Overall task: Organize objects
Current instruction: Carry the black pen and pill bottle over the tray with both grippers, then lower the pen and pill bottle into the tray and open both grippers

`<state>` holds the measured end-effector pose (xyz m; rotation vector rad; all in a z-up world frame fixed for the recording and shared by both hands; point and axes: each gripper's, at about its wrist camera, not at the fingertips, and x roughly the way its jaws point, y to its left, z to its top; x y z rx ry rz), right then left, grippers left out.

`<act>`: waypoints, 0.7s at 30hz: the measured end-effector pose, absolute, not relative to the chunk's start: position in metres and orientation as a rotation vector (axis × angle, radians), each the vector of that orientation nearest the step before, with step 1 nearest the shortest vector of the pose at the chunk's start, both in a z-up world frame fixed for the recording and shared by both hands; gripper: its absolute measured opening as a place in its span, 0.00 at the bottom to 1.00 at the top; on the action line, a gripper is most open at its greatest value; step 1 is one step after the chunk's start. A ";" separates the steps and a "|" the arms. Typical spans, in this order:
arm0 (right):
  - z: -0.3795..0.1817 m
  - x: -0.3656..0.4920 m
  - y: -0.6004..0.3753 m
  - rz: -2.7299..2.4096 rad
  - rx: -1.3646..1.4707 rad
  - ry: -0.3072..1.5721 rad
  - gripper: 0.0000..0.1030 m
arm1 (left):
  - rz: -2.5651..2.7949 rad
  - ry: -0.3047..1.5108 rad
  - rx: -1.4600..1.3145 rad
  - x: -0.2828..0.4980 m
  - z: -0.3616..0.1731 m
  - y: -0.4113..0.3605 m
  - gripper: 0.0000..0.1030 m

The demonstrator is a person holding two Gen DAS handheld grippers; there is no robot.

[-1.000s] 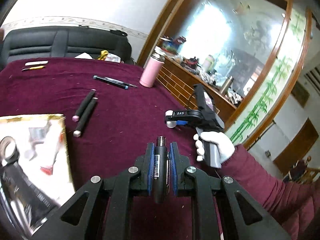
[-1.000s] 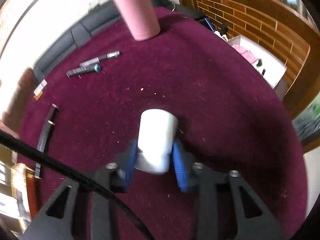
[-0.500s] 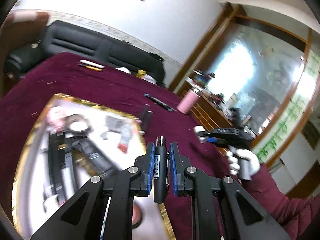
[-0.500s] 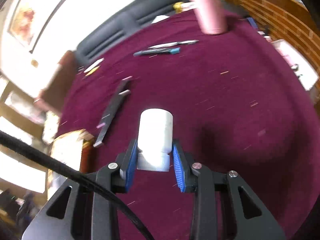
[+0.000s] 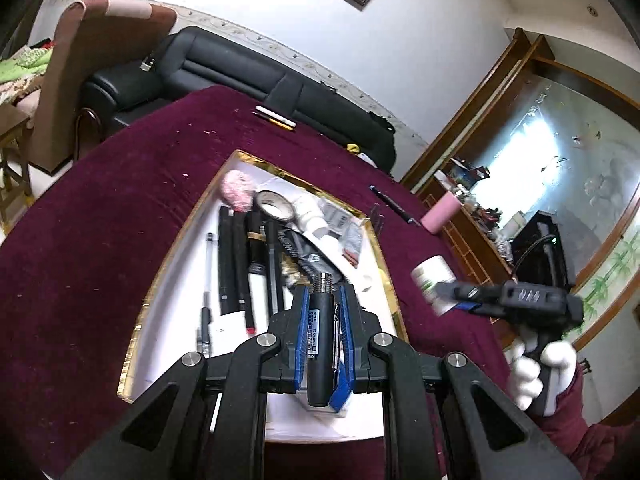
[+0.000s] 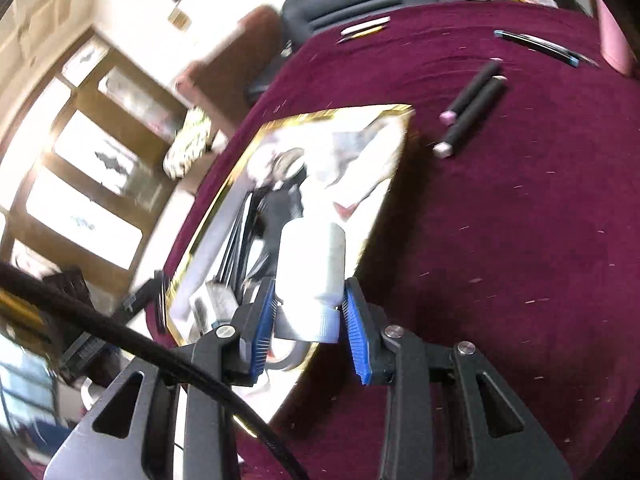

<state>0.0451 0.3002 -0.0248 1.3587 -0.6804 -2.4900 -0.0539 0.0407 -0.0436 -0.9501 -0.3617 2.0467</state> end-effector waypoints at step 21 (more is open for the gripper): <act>-0.038 0.031 0.255 -2.606 1.451 -0.387 0.31 | 2.031 -0.319 -1.015 -0.067 -0.048 0.095 0.19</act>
